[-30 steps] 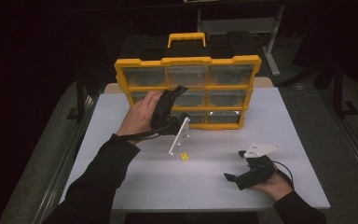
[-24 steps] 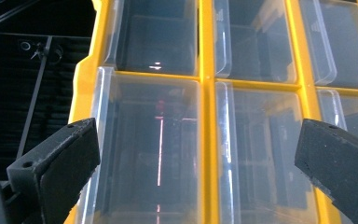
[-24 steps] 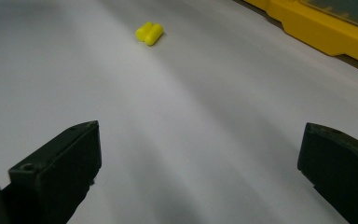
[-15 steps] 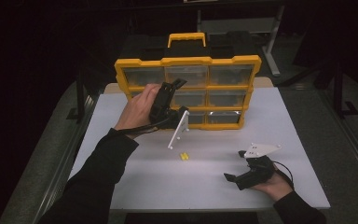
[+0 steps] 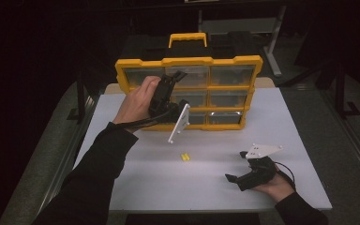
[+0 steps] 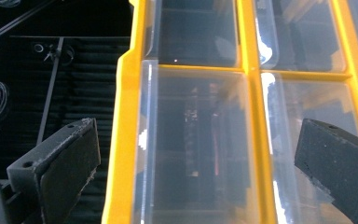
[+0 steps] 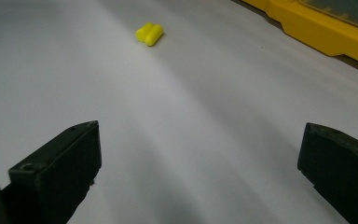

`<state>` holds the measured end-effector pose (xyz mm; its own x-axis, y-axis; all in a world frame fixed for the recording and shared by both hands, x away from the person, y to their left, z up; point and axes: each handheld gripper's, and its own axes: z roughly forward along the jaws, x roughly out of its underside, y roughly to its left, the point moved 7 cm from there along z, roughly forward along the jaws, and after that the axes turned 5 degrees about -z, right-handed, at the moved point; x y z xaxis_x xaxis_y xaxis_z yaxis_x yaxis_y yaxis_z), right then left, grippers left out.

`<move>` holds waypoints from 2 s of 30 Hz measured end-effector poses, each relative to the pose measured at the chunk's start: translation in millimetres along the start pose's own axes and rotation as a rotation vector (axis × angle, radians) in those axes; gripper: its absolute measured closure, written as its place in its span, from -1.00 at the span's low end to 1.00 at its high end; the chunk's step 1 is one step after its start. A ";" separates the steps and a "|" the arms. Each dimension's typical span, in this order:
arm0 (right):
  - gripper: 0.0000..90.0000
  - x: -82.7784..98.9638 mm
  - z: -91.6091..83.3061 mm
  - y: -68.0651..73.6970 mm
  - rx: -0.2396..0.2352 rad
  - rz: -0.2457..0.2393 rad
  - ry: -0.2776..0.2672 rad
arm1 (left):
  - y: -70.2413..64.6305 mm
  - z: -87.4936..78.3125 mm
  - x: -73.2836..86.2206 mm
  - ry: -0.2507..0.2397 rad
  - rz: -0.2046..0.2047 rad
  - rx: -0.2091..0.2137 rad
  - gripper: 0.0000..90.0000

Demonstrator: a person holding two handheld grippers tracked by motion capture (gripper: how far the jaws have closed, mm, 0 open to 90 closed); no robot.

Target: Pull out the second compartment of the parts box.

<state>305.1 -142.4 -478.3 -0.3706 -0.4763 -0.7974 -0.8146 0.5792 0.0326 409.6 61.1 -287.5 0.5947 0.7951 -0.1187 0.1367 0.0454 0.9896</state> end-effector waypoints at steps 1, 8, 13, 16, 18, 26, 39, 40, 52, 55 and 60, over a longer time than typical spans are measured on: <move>-1.00 -0.1 -0.1 0.1 0.000 0.001 0.000 | 3.3 0.6 0.8 0.005 0.003 0.000 -1.00; -1.00 0.0 -0.3 0.3 0.000 0.003 0.000 | 14.9 4.1 4.2 0.018 0.019 -0.007 -1.00; -1.00 -0.1 -0.3 0.2 0.000 0.003 -0.002 | 20.8 6.9 5.6 0.026 0.022 -0.011 -1.00; -1.00 0.1 -0.4 0.2 0.001 0.002 -0.001 | 22.3 8.2 5.6 0.028 0.022 -0.011 -1.00; -1.00 0.1 -0.5 0.1 0.001 0.002 -0.002 | 22.4 8.7 5.7 0.031 0.024 -0.009 -0.95; -1.00 0.2 -0.7 0.2 0.000 0.003 0.000 | 24.2 10.0 6.8 0.038 0.026 -0.015 -0.67; -1.00 0.3 -0.9 0.4 -0.001 0.003 -0.001 | 24.6 14.0 11.1 0.073 0.029 -0.040 -0.30; -1.00 0.4 -0.9 0.4 -0.001 0.003 -0.001 | 24.9 13.7 11.4 0.081 0.036 -0.038 -0.24; -1.00 0.4 -0.8 0.5 -0.001 0.003 -0.001 | 25.4 15.7 11.2 0.102 0.041 -0.022 0.25; -1.00 0.4 -0.9 0.6 -0.001 0.004 -0.001 | 25.1 16.4 11.7 0.112 0.041 -0.022 0.35; -1.00 0.6 -1.2 0.5 -0.001 0.005 -0.001 | 27.8 16.9 11.2 0.117 0.035 -0.030 0.43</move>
<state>304.0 -143.2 -478.0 -0.3745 -0.4724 -0.7979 -0.8130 0.5811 0.0375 433.4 61.0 -262.7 0.5016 0.8618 -0.0755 0.0924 0.0334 0.9952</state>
